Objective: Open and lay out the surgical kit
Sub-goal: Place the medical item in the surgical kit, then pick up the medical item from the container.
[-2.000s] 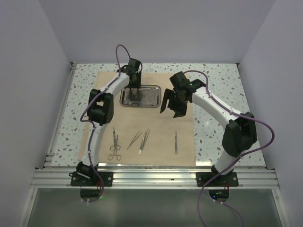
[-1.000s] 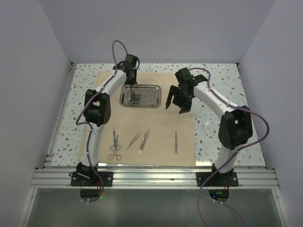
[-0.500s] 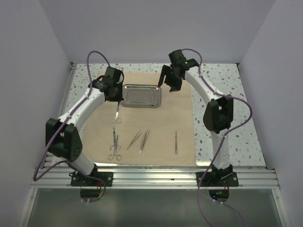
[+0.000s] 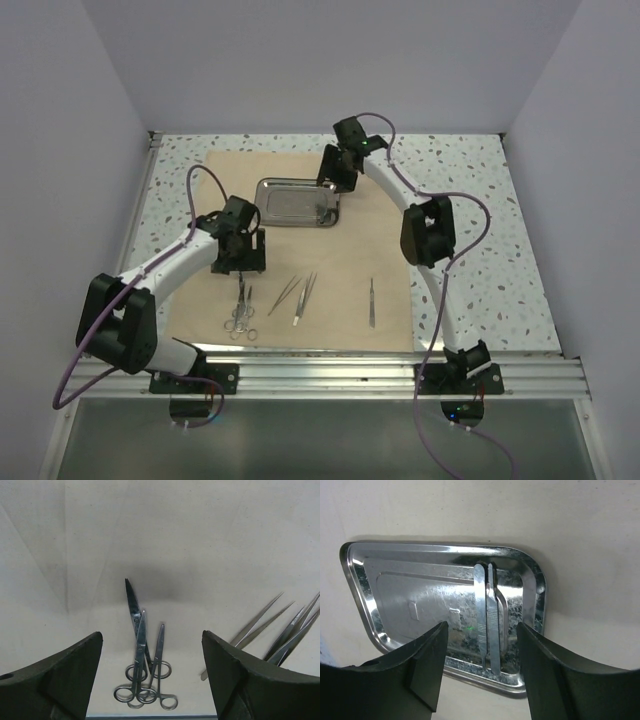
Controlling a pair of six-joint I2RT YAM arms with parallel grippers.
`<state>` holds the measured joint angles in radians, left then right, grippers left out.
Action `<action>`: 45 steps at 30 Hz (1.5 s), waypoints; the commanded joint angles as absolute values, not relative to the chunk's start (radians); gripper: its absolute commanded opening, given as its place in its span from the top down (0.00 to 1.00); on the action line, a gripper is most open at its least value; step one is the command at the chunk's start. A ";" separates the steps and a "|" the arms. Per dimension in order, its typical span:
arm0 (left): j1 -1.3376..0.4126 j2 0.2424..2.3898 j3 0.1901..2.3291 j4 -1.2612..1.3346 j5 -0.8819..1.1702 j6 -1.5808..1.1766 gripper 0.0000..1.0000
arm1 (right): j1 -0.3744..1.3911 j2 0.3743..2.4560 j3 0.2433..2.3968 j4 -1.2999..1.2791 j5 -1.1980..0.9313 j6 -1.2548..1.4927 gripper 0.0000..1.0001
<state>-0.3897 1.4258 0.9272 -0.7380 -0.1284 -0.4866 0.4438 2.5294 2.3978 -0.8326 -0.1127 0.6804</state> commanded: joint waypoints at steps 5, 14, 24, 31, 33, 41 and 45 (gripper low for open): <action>-0.391 1.393 0.985 -0.730 -0.121 -0.499 0.16 | 0.502 2.582 2.468 -0.764 0.020 0.667 0.40; -0.391 1.364 0.957 -0.738 -0.109 -0.495 0.18 | 0.517 2.631 2.530 -0.772 0.161 0.669 0.45; -0.390 1.419 0.985 -0.718 -0.094 -0.454 0.20 | 0.525 2.694 2.621 -0.779 0.222 0.644 0.48; -0.379 1.466 1.008 -0.698 -0.086 -0.414 0.21 | 0.563 2.749 2.648 -0.828 0.241 0.630 0.60; -0.377 1.473 1.005 -0.690 -0.084 -0.408 0.21 | 0.568 2.766 2.664 -0.859 0.241 0.634 0.64; -0.348 1.500 0.988 -0.663 -0.067 -0.380 0.23 | 0.589 2.813 2.700 -0.968 0.252 0.630 0.92; -0.334 1.500 0.986 -0.655 -0.064 -0.370 0.23 | 0.588 2.833 2.695 -1.012 0.244 0.627 1.00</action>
